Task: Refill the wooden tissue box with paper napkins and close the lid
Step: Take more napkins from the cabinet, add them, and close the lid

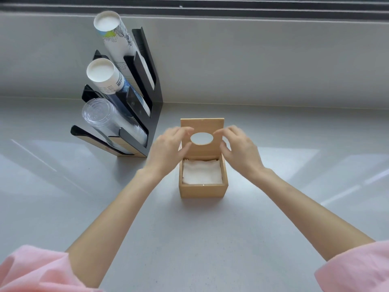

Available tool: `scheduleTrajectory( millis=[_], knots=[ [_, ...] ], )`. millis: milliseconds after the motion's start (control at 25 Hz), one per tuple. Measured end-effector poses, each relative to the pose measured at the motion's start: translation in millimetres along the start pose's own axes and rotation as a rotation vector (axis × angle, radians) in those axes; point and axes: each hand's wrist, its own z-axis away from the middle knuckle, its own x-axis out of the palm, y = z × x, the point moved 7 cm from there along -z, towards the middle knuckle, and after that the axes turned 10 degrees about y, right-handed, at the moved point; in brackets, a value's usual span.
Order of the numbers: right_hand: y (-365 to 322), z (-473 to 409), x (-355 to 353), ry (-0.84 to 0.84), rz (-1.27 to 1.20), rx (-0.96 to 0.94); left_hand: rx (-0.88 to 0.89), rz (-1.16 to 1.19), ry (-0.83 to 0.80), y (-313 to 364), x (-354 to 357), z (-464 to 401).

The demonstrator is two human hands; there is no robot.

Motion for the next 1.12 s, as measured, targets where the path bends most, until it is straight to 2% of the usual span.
scheduleTrajectory(
  millis=[80, 120, 280, 360, 600, 880, 1120],
  knots=[
    [-1.0, -15.7, -7.1, 0.088, -0.013, -0.017, -0.006, -0.035, 0.112, -5.0, -8.0, -11.3],
    [-0.3, -22.6, -6.3, 0.087, -0.010, -0.025, -0.020, -0.064, 0.112, -8.1, -8.0, -17.3],
    [6.9, -38.3, 12.5, -0.108, -0.011, 0.012, -0.043, -0.178, -0.061, -13.9, 9.8, -35.0],
    [7.6, -43.1, 18.4, -0.125, -0.040, 0.041, -0.053, -0.183, -0.093, -13.2, 16.4, -38.6],
    [11.9, -51.7, 19.7, -0.097, -0.109, 0.092, -0.111, -0.134, -0.003, -12.0, 14.3, -40.7],
    [9.2, -30.1, 6.8, -0.017, -0.201, 0.082, -0.089, -0.063, 0.096, -3.9, 2.6, -18.2],
    [8.3, 11.7, 0.1, -0.017, -0.123, -0.025, -0.071, -0.025, 0.101, 2.8, -4.2, 20.1]
  ],
)
